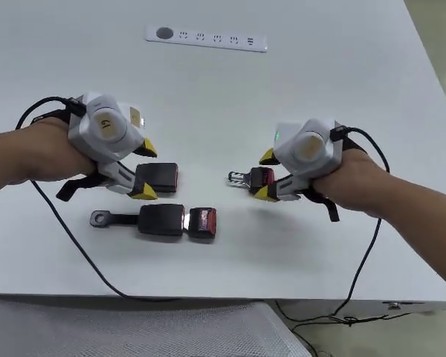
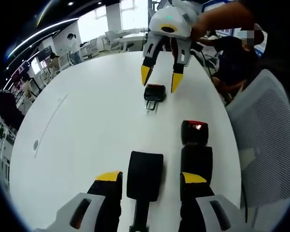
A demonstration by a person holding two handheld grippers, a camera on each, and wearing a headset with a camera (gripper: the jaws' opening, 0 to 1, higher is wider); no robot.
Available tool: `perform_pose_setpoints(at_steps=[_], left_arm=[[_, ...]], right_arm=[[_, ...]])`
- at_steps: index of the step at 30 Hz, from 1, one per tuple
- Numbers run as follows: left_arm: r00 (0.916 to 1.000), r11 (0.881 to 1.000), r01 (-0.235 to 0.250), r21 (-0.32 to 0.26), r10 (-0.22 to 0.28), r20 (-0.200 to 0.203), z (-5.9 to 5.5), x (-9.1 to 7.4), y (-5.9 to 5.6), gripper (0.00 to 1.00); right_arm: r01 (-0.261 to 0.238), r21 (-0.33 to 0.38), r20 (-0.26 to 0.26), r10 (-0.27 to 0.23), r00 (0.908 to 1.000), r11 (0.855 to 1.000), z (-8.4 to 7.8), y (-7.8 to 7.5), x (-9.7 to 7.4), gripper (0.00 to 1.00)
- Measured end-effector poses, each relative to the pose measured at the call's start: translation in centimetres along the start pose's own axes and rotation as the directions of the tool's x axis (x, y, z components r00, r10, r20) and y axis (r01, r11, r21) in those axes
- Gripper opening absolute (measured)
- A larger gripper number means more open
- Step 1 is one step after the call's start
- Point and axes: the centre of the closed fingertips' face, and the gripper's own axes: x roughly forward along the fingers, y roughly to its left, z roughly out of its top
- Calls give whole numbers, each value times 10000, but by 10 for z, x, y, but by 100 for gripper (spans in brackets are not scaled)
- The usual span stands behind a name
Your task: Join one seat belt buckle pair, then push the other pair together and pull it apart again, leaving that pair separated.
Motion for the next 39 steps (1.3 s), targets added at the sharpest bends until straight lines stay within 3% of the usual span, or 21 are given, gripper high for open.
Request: perform_pose_setpoints(at_steps=[7,17,20,23,33,39], left_arm=[[9993,9998,175,18,-175,-331,-8,6,-4,48],[9982,9996,277,-54,-280,-524,-12,15,2,47],[9974,9995,313,20,-311,-656,-21,23,4,46],[9961,9991,428,-57,-431,-765,-21,24,-1,45],[9958,9990,432,137,-420,-815,-20,22,2,43],[9956,9988,458,163,-443,-821,-22,23,4,41]], right_arm=[[-168,-11,-192,167,9997,9999,-9,-1,7,36],[-498,-29,-384,496,9980,9988,-20,-5,18,36],[-561,7,-433,561,9975,9984,-23,-5,20,34],[-666,54,-406,668,9969,9978,-23,-4,19,33],[-1055,7,-202,1055,9942,9944,-22,-2,21,32],[-1102,-102,-341,1098,9934,9939,-22,-3,21,32]])
